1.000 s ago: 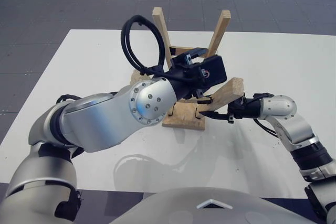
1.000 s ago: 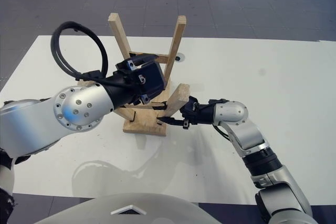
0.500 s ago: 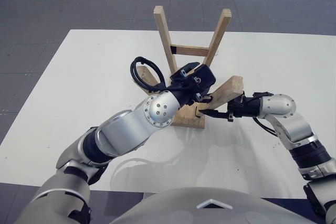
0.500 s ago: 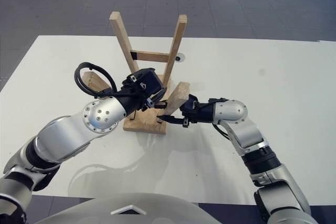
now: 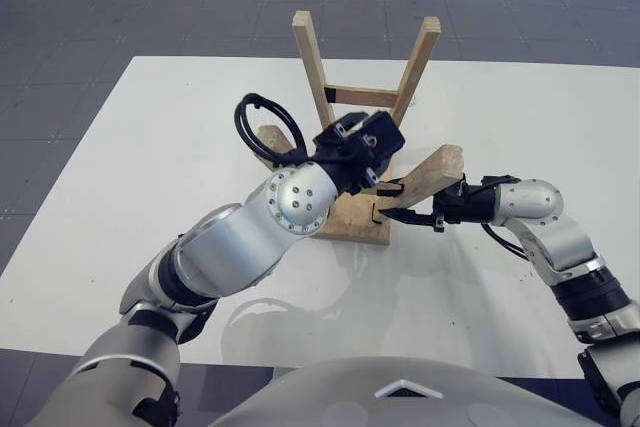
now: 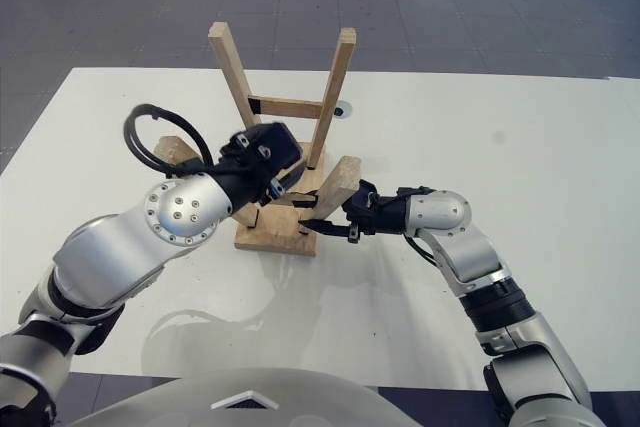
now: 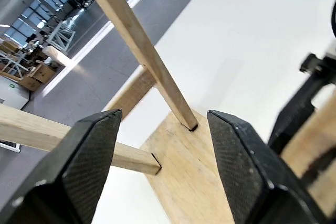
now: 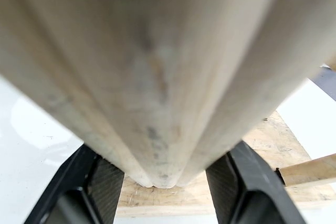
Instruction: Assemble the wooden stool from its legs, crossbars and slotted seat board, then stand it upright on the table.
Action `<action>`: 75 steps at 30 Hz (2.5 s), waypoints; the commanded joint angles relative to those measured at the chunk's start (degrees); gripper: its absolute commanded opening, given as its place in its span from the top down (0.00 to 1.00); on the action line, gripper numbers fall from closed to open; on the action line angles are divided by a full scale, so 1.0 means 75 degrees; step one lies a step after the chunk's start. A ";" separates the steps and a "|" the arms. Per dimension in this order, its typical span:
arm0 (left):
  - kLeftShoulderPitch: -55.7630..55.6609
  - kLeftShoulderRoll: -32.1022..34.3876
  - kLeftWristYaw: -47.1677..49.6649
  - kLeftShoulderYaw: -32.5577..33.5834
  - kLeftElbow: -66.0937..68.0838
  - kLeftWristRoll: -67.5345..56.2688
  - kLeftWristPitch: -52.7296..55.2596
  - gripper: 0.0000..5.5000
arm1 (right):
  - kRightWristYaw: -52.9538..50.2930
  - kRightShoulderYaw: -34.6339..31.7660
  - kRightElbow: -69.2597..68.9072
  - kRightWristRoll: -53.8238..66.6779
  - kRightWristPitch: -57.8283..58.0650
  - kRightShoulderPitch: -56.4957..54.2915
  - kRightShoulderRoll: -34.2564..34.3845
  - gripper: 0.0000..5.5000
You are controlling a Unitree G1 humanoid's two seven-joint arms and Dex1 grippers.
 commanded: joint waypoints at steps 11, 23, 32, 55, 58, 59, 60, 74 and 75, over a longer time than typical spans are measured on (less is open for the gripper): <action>0.0432 0.2186 -0.1490 -0.2392 -0.0256 -0.0661 0.1943 0.45 | -0.0095 0.0762 0.1404 -0.1465 0.1102 0.0905 -0.0602 0.63; 0.0330 0.0254 -0.1030 -0.0184 0.0156 -0.0068 0.1241 0.45 | 0.0947 0.2415 0.1851 -0.2420 0.2228 0.0276 -0.0883 0.63; -0.2056 -0.2661 -0.1245 0.4820 0.0477 -0.0213 0.2080 0.45 | 0.0819 0.2837 0.3598 -0.2487 0.2188 0.0530 -0.0885 0.63; 0.2678 -0.0690 -0.1206 0.7580 0.1304 0.0673 0.1332 0.45 | -0.0818 0.3333 0.2358 -0.3840 -0.0152 0.1443 -0.1657 0.63; 0.2682 -0.0707 -0.1327 0.7366 0.1230 0.0536 0.1413 0.45 | -0.1108 0.3386 0.2782 -0.4041 -0.0548 0.1368 -0.1552 0.63; 0.2695 -0.0740 -0.1345 0.7305 0.1210 0.0509 0.1424 0.45 | -0.1219 0.3376 0.2904 -0.4090 -0.0695 0.1346 -0.1515 0.63; 0.2696 -0.0807 -0.1343 0.7235 0.1181 0.0491 0.1436 0.45 | -0.1334 0.3370 0.3025 -0.4164 -0.0885 0.1289 -0.1472 0.63; 0.2299 -0.1664 -0.1656 0.7306 0.0906 -0.0040 0.1516 0.45 | -0.0577 0.2933 0.2543 -0.2700 -0.1135 0.0648 -0.1679 0.63; 0.2187 -0.1755 -0.1552 0.7573 0.1005 0.0028 0.1455 0.45 | -0.0559 0.2930 0.2476 -0.2656 -0.1069 0.0634 -0.1698 0.63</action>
